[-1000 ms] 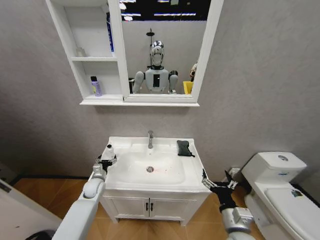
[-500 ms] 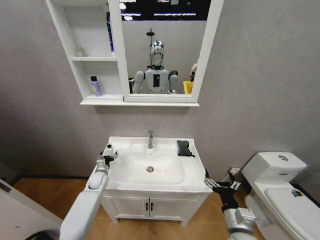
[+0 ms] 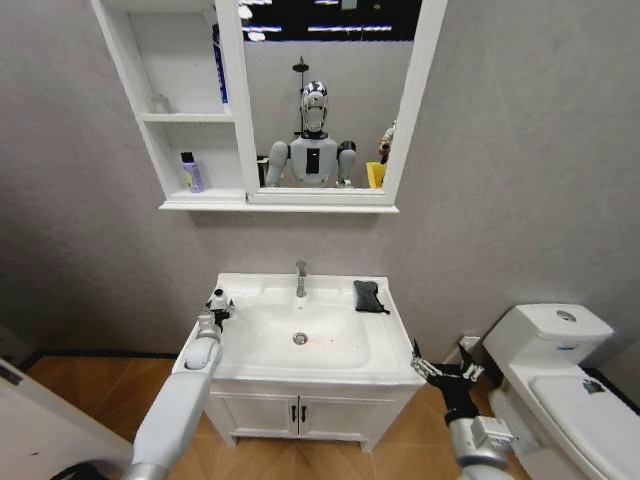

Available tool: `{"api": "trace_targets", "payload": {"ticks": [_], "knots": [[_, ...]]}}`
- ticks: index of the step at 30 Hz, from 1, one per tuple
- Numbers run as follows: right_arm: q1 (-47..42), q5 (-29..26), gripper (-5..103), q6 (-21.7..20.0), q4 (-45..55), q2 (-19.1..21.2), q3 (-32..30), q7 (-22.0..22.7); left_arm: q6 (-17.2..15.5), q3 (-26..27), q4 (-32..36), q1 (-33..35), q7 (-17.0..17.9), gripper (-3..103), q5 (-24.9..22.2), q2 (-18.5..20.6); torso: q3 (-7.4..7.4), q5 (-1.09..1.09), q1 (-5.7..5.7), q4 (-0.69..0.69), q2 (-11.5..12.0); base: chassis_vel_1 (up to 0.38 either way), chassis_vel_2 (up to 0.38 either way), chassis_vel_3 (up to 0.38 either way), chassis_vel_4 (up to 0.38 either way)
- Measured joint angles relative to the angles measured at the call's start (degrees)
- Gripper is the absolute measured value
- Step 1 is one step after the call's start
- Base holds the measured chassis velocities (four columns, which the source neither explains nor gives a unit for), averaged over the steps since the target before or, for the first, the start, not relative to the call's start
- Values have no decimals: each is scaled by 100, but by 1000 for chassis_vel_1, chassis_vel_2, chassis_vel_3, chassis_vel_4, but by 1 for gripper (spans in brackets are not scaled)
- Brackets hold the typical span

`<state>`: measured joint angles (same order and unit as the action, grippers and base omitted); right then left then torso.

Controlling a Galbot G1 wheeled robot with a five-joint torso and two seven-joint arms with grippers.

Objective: Move facial cleanser and shampoo from washbasin to cabinet, then wipe washbasin with towel.

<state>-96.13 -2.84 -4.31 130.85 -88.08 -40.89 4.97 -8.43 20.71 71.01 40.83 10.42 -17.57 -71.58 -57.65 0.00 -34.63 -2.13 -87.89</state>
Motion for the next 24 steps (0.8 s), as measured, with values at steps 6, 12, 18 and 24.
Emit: {"api": "trace_targets", "payload": {"ticks": [6, 12, 18, 24], "knots": [[13, 9, 100, -3, -11, -13, 33, 49, -33, 41, 326, 147, -5, 40, -44, 139, 0, -1, 0, 0, 0, 0, 0, 0, 0], [11, 6, 100, -7, 10, -9, 20, 78, -377, 79, 1449, 560, 257, 30, -233, 473, 0, -1, 0, 1, 0, 0, 0, 0, 0], [-1, 10, 100, -3, 4, -12, 63, 81, -1297, 197, 3252, 921, 978, 30, -967, 1072, 1, 0, 1, -2, 0, 0, 0, 0, 0], [24, 50, 100, 5, -39, -5, 154, 77, -2718, 239, 4872, 164, 1982, 30, -2997, 2284, 1, 1, 2, -1, -1, 0, 0, 0, 0]]}}
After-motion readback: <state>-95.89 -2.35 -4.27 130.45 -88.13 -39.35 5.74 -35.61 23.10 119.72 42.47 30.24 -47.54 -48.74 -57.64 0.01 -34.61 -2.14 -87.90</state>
